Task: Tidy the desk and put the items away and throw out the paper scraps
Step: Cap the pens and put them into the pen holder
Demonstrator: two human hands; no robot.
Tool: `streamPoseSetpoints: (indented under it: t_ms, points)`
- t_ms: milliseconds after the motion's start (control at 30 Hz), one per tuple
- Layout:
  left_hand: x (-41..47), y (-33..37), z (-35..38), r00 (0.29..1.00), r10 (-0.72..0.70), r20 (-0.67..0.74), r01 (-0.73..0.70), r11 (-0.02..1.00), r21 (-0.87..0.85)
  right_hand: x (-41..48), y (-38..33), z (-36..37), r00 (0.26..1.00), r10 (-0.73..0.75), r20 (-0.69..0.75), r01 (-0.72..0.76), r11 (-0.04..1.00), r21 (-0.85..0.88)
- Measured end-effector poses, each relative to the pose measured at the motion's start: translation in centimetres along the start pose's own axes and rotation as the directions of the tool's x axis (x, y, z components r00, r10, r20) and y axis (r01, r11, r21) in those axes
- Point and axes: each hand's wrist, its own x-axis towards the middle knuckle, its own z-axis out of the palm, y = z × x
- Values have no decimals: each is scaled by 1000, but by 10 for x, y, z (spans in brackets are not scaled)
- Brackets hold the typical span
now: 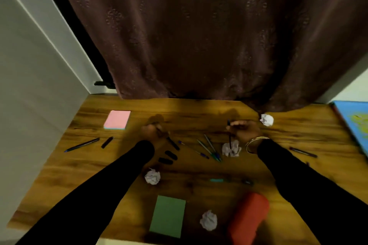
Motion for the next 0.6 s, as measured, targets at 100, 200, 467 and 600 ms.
streamPoseSetpoints:
  t_ms: [100, 200, 467, 600]
  points:
    - [8, 31, 26, 997, 66, 29, -57, 974, -221, 7, 14, -32, 996, 34, -85, -31, 999, 40]
    - [9, 62, 49, 976, 167, 140, -137, 971, -198, 4, 24, -73, 989, 105, -108, -84, 980, 180]
    - [-31, 197, 128, 813, 535, 229, -479, 839, -257, -11, 66, -177, 963, 122, -242, -82, 982, 168]
    - [-54, 285, 171, 667, 680, 305, -640, 732, -233, -12, 81, -217, 942, 113, -315, -74, 988, 134]
